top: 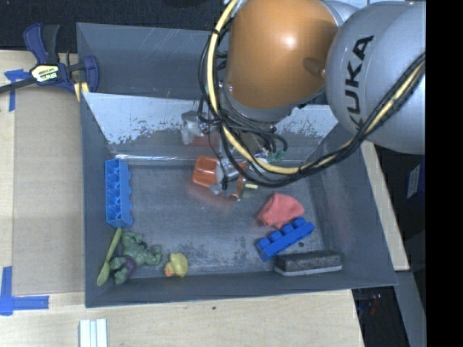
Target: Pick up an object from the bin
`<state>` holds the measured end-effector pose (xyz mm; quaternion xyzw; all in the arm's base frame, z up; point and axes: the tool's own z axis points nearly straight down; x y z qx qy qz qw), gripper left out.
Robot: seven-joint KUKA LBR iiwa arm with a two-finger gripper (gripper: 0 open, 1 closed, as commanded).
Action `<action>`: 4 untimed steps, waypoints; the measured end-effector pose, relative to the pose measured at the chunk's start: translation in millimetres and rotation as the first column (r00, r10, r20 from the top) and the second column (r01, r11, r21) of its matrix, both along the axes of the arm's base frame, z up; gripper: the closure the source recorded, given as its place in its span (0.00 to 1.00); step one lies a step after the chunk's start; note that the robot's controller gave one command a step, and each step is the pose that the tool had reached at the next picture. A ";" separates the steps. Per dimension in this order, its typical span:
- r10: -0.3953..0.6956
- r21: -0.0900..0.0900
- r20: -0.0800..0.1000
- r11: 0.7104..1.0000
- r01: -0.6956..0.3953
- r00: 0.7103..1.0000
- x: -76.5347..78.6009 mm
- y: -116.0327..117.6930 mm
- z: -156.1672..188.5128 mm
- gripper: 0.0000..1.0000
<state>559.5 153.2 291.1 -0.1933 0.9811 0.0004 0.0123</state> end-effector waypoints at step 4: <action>-0.164 0.002 0.000 0.987 0.164 0.987 -48.5 -41.9 59.2 0.00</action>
Offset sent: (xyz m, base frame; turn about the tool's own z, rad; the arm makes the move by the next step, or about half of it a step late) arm -0.0545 -0.0308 0.0936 0.1959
